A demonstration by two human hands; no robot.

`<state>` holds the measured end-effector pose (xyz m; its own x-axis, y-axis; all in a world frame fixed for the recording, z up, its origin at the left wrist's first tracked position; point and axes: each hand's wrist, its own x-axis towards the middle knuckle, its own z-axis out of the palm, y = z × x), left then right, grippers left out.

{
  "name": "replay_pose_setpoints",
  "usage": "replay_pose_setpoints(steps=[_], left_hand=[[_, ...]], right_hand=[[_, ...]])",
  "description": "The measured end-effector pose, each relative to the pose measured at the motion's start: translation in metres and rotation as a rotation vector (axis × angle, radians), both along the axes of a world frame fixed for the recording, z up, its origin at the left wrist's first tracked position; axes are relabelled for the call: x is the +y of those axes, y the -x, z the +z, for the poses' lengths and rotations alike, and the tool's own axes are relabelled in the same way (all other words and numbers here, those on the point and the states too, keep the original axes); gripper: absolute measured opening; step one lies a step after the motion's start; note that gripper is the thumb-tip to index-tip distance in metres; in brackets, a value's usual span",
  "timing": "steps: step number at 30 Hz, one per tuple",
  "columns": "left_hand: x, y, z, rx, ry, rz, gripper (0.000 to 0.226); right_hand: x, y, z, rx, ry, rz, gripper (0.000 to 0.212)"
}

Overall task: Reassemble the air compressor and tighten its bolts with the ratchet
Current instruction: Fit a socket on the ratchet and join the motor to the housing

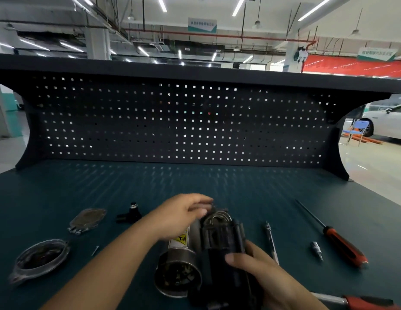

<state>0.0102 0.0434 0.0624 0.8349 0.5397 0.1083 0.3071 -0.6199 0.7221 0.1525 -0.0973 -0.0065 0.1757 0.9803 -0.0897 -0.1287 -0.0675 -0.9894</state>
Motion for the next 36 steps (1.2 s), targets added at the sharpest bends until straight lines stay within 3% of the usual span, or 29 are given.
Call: replay_pose_setpoints(steps=[2, 5, 10, 19, 28, 31, 34, 36], left_hand=[[-0.001, -0.010, 0.005, 0.029, 0.037, -0.079, 0.027], [-0.002, -0.015, 0.005, -0.071, 0.029, -0.034, 0.020], [-0.007, -0.011, 0.007, -0.192, 0.187, -0.032, 0.045], [-0.025, -0.003, 0.004, -0.299, 0.125, -0.171, 0.030], [-0.033, 0.001, 0.001, -0.236, -0.091, -0.175, 0.029], [-0.031, 0.003, 0.006, -0.211, -0.024, -0.253, 0.022], [-0.014, 0.001, 0.005, -0.301, 0.058, -0.150, 0.028], [0.007, -0.004, -0.002, -0.352, -0.018, 0.068, 0.025]], right_hand=[[-0.002, 0.000, 0.003, -0.081, -0.043, 0.034, 0.059], [-0.006, -0.002, 0.004, -0.120, -0.067, 0.049, 0.073], [-0.008, -0.004, -0.001, -0.141, -0.102, 0.031, 0.077], [-0.011, -0.001, -0.004, -0.128, -0.154, 0.007, 0.076], [-0.012, -0.002, -0.007, -0.138, -0.169, -0.007, 0.072], [-0.013, -0.005, -0.008, -0.133, -0.168, -0.003, 0.070], [-0.016, -0.010, -0.008, -0.138, -0.170, 0.022, 0.070], [-0.018, -0.013, -0.007, -0.152, -0.174, 0.044, 0.072]])
